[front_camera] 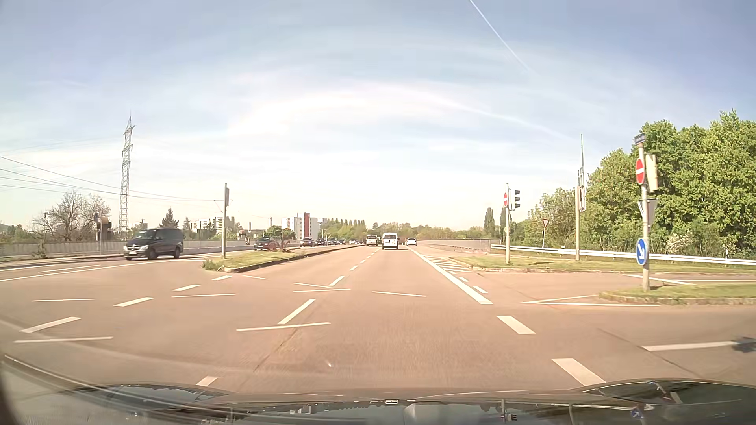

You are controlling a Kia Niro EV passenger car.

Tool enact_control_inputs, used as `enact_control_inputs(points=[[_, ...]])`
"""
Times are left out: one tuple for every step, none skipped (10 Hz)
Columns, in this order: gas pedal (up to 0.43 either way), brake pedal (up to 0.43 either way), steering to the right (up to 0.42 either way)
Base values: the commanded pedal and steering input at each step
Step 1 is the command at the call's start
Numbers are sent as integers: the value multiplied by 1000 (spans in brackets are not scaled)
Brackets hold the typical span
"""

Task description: Follow the waypoints while adhering to traffic rules and regulations

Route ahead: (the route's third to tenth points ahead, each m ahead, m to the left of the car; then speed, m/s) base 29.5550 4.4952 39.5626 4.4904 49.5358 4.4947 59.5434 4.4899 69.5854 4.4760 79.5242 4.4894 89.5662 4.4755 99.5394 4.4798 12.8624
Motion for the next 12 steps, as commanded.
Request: enact_control_inputs(points=[[79,0,0],[79,0,0],[79,0,0],[79,0,0],[79,0,0],[79,0,0],[79,0,0],[79,0,1],[79,0,1],[79,0,2],[79,0,2],[59,0,2]])
